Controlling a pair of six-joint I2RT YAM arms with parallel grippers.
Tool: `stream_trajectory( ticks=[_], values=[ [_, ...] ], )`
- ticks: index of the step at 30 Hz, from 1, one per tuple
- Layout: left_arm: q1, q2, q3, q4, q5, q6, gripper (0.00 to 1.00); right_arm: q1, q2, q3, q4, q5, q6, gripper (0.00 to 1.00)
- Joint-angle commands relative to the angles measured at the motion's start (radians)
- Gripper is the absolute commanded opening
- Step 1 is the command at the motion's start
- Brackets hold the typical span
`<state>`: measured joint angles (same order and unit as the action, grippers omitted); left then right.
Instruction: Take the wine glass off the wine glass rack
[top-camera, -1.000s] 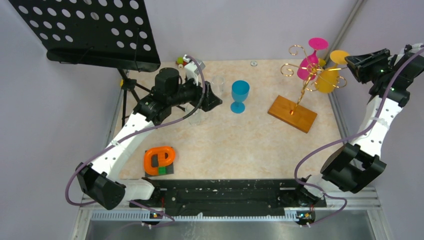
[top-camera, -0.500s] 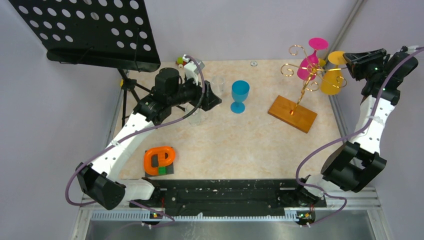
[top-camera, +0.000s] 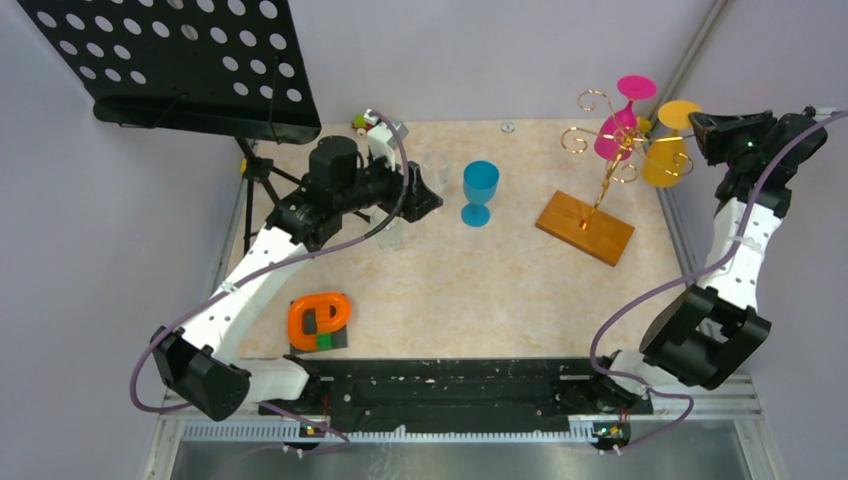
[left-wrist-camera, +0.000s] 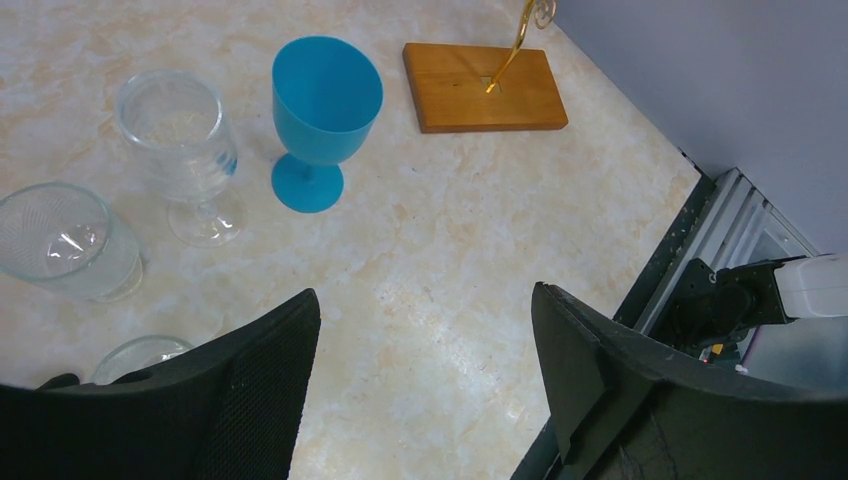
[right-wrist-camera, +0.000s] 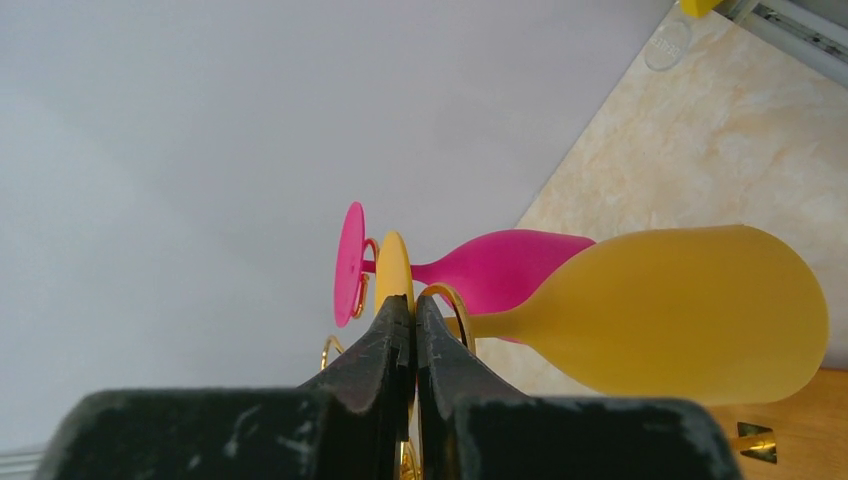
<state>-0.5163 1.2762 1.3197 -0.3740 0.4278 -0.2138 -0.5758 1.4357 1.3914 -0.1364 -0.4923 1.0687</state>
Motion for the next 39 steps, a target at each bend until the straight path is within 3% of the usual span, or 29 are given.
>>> stream_trajectory(
  ticks=[1,20,39],
  values=[
    [-0.003,-0.044,-0.007,0.032,-0.007,0.006,0.81,0.012,-0.067,-0.025,0.062,0.031,0.055,0.00],
    [-0.003,-0.063,-0.016,0.036,-0.011,0.004,0.81,0.013,-0.196,-0.025,-0.087,0.197,0.029,0.00],
    [-0.004,-0.052,-0.011,0.037,-0.013,-0.002,0.81,0.070,-0.170,-0.092,0.078,0.037,0.108,0.00]
  ],
)
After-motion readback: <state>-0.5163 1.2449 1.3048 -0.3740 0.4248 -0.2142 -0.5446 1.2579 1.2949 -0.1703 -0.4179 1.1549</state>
